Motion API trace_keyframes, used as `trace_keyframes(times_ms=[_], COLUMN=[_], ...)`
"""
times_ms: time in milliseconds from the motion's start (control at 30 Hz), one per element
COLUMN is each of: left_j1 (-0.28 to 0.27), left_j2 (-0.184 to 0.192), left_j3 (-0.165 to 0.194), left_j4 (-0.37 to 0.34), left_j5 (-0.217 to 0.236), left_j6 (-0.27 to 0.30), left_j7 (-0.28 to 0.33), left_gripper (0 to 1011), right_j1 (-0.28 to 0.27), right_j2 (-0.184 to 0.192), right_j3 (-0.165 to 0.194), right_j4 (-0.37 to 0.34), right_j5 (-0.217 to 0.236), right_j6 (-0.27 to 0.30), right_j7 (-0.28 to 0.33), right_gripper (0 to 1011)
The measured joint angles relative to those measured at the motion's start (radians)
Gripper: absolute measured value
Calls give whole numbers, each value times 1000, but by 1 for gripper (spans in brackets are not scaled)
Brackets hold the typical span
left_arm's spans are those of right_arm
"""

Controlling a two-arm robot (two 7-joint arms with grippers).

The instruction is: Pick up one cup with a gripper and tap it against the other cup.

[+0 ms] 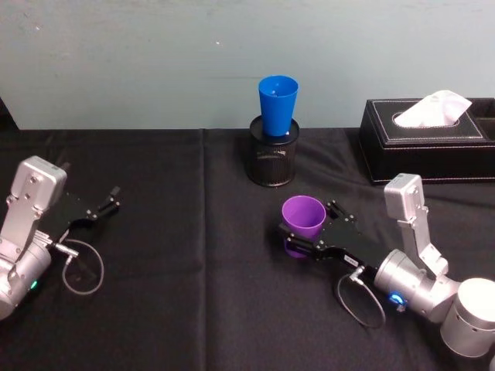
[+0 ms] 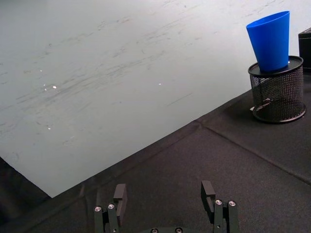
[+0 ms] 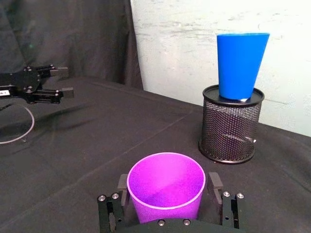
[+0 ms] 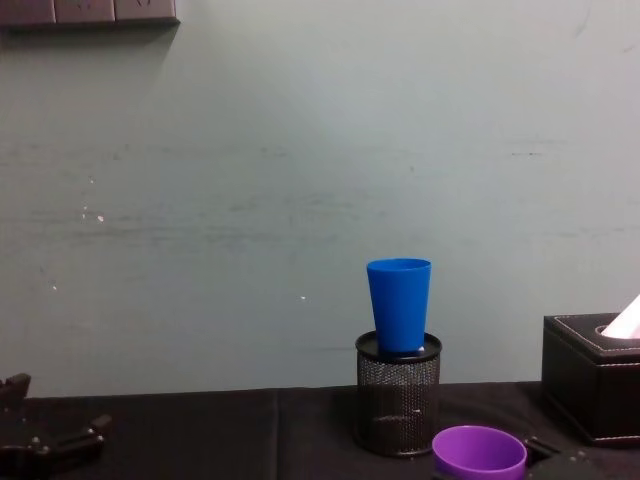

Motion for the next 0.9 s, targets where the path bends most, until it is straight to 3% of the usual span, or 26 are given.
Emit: trace_keyframes(times_ms=[233,567,700,900], left_j1=[0,0,0,0], left_j2=[0,0,0,0], left_j3=[0,0,0,0], left_j4=[0,0,0,0], left_j5=[0,0,0,0], left_j6=[0,0,0,0], left_j7=[0,0,0,0], left_gripper=[1000,1000,1000,1000], right_j1=[16,6,-10,-44], right_j2=[-31,-40,-33,-10], right_j3=[9,31,44,73], right_j4=[39,19,-28,-155], right_j5=[-7,-20,-24,-28], right_j6=[-5,8,34,106], right_j7=[13,13,6,-30], right_gripper=[997,792,756,743])
